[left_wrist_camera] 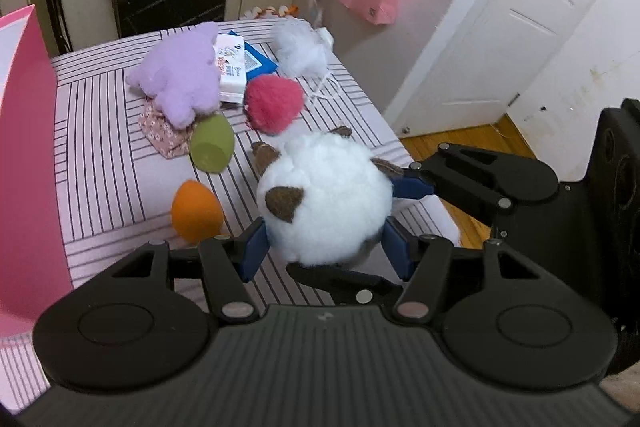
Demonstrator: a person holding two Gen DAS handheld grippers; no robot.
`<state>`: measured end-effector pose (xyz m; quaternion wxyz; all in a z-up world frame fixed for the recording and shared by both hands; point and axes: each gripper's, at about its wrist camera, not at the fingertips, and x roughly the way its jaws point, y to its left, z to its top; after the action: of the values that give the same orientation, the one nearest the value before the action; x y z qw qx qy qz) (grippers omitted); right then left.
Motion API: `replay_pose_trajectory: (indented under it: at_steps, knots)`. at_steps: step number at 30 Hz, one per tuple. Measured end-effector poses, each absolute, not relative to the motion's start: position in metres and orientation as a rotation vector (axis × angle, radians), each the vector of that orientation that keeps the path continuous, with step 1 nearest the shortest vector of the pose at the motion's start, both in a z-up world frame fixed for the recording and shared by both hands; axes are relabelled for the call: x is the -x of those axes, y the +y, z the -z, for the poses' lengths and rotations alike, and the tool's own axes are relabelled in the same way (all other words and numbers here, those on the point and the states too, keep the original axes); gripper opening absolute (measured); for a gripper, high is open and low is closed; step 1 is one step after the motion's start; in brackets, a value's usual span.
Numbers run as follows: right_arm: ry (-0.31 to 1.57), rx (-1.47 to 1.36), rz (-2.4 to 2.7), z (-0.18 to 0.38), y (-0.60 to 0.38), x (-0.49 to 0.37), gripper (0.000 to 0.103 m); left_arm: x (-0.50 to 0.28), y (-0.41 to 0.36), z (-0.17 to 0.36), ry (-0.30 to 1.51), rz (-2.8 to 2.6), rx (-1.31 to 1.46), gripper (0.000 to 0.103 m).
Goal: Organize soft objects
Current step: 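Lift the white plush toy with the left tool and carry it over the pink box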
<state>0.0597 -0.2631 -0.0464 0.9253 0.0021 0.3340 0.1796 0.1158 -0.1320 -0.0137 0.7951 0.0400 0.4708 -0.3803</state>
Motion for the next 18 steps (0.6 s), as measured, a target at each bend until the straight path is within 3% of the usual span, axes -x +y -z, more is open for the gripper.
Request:
replay_pose_trajectory:
  at_steps: [18]
  knots:
    - [0.781, 0.053, -0.527, -0.002, -0.208, -0.038, 0.073, -0.083, -0.063, -0.024, 1.103, 0.744, -0.024, 0.059]
